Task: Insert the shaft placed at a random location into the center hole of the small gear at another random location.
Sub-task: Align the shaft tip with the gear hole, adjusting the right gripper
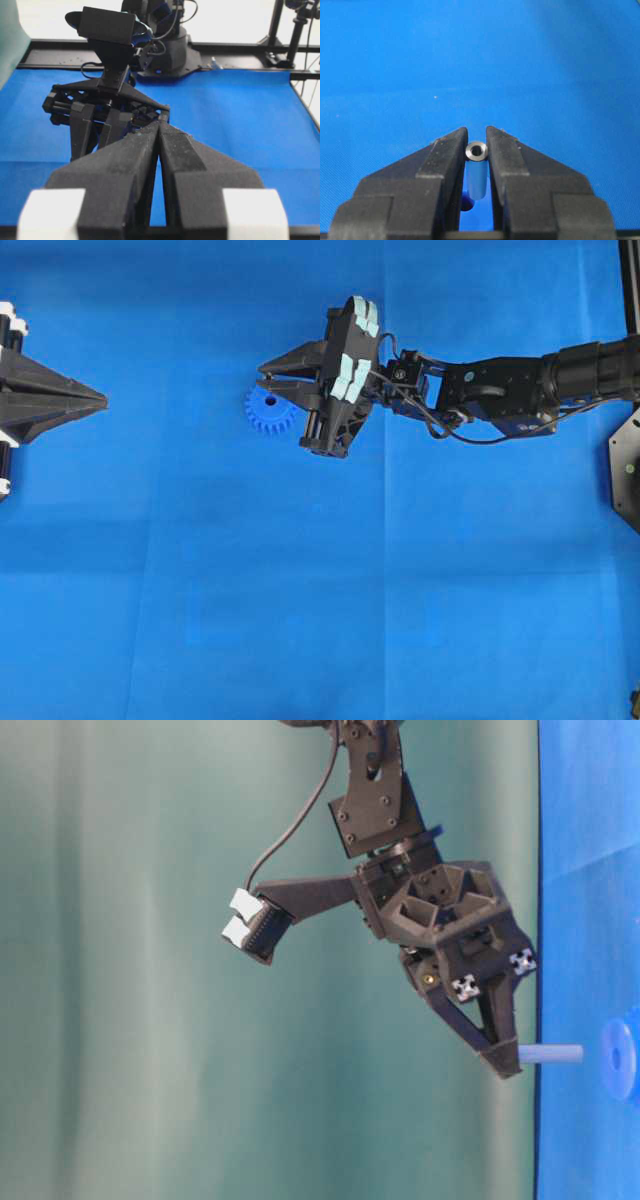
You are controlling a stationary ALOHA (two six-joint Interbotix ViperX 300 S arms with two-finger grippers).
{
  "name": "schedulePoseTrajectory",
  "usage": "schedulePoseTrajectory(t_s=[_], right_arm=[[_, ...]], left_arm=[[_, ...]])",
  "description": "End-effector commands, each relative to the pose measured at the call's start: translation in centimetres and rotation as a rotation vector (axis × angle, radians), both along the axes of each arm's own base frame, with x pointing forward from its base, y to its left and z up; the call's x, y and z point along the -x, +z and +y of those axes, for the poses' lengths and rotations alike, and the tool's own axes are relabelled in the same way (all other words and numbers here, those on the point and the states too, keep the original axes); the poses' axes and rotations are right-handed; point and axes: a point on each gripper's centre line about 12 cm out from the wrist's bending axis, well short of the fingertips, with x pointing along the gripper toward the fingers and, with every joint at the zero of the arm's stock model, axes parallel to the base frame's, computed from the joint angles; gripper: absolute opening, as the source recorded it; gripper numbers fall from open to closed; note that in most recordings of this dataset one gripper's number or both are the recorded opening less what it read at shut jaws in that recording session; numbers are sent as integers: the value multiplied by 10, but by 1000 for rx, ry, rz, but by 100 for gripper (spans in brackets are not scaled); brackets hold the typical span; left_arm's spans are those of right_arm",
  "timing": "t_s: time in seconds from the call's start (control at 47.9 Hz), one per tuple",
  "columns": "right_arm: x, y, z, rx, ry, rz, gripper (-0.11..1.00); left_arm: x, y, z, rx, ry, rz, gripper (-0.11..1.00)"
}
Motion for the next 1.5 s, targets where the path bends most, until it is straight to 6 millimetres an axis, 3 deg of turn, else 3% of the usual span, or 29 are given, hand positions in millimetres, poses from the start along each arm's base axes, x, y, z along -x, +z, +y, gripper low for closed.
schedulePoseTrajectory(t_s=[0.0,0.313,0.751,0.939,1.231,1.481], right_arm=[[-6,11,1,8,4,-34,3],[-11,-9,-1,-4,-3,2,3],[-10,-12,-1,-6,-3,10,3],[-9,-5,-1,-3,-4,-10,3],[-6,28,2,15,7,-78,3],[-6,25,14,14,34,-74,3]], left_arm=[[-1,4,0,0,-2,-12,0],[-1,4,0,0,-2,-9,0],[-1,2,0,0,-2,-5,0],[-1,3,0,0,-2,-8,0],[-1,3,0,2,-2,-6,0],[-1,2,0,2,-2,-6,0]])
